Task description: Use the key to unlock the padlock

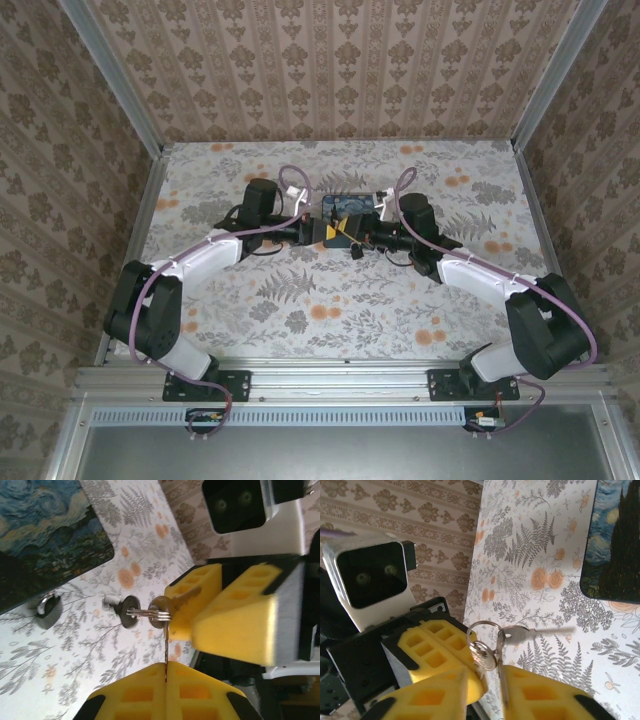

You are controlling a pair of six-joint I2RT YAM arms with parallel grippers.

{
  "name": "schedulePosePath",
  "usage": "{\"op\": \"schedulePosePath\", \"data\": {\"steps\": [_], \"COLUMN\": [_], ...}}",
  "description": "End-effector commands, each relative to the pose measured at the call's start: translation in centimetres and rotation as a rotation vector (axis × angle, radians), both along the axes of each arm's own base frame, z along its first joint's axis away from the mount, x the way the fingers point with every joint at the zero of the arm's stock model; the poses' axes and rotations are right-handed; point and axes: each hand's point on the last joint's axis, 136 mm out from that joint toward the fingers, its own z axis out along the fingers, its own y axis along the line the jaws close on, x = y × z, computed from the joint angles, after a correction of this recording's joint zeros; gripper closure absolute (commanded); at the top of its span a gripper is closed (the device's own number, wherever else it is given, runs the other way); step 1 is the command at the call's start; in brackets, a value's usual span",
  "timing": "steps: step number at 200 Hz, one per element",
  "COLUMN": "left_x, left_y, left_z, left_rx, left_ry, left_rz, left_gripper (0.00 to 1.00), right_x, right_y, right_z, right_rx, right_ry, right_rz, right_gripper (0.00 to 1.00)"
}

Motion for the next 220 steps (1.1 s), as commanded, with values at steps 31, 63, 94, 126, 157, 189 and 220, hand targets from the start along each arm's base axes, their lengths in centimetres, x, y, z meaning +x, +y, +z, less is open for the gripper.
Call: {"op": "schedulePosePath", "data": {"steps": [31,63,94,126,157,189,220], "left_x": [-1.2,-2.6,-1.9,-1.5,-1.3,-0.9,-0.2], "left_y": [0.2,0.4,1.0,0.7,0.2,0.3,1.1], "left_z": [-2.5,-5.3,-6.0,-5.3,-4.8,-4.4,-3.8], "left_rx": [0.349,0.753,0.904,0.894,0.864,0.795,0.723], "left_ry": [-0.230,-0.485,-0.627,-0.748,-0.780,-0.767,-0.809], "left_rz": [-0.172,-0.395,-0.444,-0.394,-0.363,-0.305,-0.231], "left_gripper": [1.00,1.00,1.00,1.00,1.00,1.00,1.00], "right_x": [0.2,0.4,0.5,-0.2,-0.5,0.0,0.3], "right_y": [-4.6,-4.6,-4.5,-4.9,-4.1,-5.3,-6.4], "right_z": [1.3,0.8,0.1,-1.3,-1.8,-2.6,-3.4], "right_rx": [-0.017,-0.067,-0.079,-0.084,-0.025,0.007,0.018], "right_ry": [-0.018,0.054,0.128,0.216,0.282,0.328,0.372], "right_rz": [-0.096,-0.092,-0.093,-0.122,-0.139,-0.209,-0.238], "right_gripper": [0.58,0.53,0.52,0.55,0.56,0.55,0.54]}}
